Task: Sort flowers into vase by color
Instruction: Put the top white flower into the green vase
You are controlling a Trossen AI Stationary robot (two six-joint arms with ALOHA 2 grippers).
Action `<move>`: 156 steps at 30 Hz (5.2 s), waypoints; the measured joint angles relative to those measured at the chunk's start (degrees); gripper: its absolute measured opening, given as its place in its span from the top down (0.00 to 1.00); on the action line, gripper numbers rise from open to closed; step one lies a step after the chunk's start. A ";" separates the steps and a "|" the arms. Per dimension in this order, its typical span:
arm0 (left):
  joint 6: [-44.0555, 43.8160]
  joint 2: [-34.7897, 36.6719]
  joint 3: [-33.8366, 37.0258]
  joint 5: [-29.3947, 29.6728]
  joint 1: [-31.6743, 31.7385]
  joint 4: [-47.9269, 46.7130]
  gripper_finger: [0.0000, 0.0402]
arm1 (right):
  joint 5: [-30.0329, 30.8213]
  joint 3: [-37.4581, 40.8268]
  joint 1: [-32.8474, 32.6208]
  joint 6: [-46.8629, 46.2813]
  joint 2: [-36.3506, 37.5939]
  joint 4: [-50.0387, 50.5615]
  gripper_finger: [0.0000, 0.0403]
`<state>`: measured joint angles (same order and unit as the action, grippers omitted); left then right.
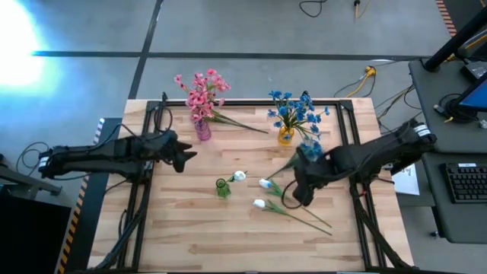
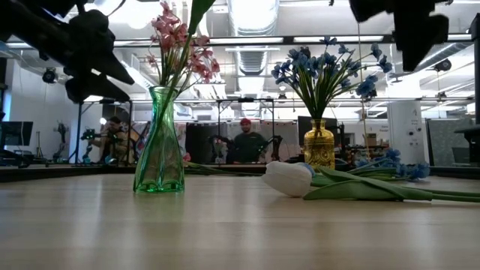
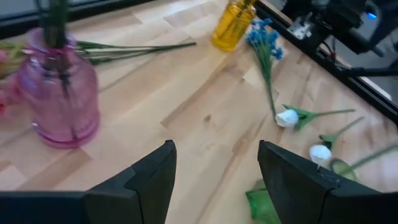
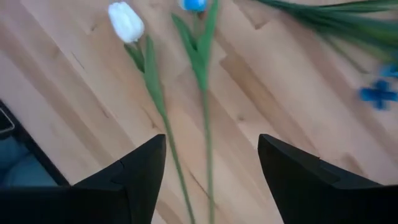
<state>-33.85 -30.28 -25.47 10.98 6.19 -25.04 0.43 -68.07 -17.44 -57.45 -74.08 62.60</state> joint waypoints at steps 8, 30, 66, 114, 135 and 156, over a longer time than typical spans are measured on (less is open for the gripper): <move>-2.25 -1.26 0.04 0.45 -4.97 0.02 0.47 | 1.64 6.66 -1.95 2.70 -7.31 -11.93 0.31; -2.62 -3.71 0.11 0.50 -5.77 -2.05 0.47 | 6.03 5.69 -2.18 10.99 -24.27 -21.89 0.45; 10.75 -4.33 -6.96 0.66 -7.05 6.95 0.47 | 19.94 7.78 -2.08 14.02 -7.57 -18.87 0.97; 51.72 -48.78 -54.32 -7.20 -7.29 18.56 0.47 | 8.16 7.32 9.30 91.40 2.78 -104.83 0.97; 48.65 -49.15 -57.09 -6.83 -7.21 15.48 0.97 | 11.14 5.44 9.97 90.04 0.52 -102.03 0.97; 45.80 -41.10 -54.58 -5.80 -7.25 12.01 1.00 | 19.82 5.46 9.97 80.42 5.28 -90.04 0.47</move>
<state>11.95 -71.38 -80.05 5.18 -1.05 -13.03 20.25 -62.61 -7.46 22.97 -68.80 -27.44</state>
